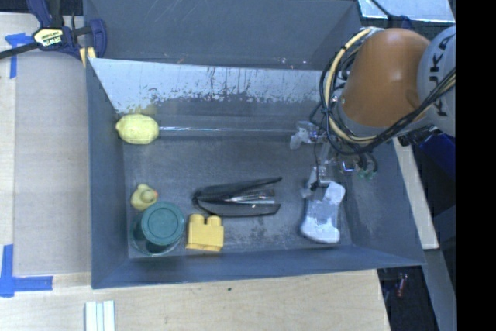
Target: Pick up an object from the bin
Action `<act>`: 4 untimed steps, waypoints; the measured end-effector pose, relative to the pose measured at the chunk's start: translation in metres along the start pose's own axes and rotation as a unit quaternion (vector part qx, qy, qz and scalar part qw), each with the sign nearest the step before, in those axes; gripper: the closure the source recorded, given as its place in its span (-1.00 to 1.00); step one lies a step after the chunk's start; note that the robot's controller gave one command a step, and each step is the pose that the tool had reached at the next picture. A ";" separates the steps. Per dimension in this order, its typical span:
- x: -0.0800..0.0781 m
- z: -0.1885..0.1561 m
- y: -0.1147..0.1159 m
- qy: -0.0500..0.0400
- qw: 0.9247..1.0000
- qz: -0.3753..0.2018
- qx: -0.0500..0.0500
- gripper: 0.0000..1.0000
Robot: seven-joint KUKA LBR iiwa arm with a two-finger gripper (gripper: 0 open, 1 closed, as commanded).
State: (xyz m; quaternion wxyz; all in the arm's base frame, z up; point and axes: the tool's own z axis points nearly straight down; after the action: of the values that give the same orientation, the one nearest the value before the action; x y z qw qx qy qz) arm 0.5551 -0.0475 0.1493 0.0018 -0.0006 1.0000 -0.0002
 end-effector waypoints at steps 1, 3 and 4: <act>0.000 0.000 0.000 0.000 1.000 0.000 0.000 -1.00; -0.024 0.062 0.082 -0.002 0.997 -0.073 0.001 -1.00; -0.025 0.075 0.108 -0.005 0.999 -0.041 0.000 1.00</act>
Offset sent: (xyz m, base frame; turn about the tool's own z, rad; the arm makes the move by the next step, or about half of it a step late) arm 0.0451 0.0555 -0.0700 -0.1792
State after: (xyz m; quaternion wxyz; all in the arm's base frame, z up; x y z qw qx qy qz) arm 0.5800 0.0609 0.0746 0.0064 -0.0413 0.9991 -0.0007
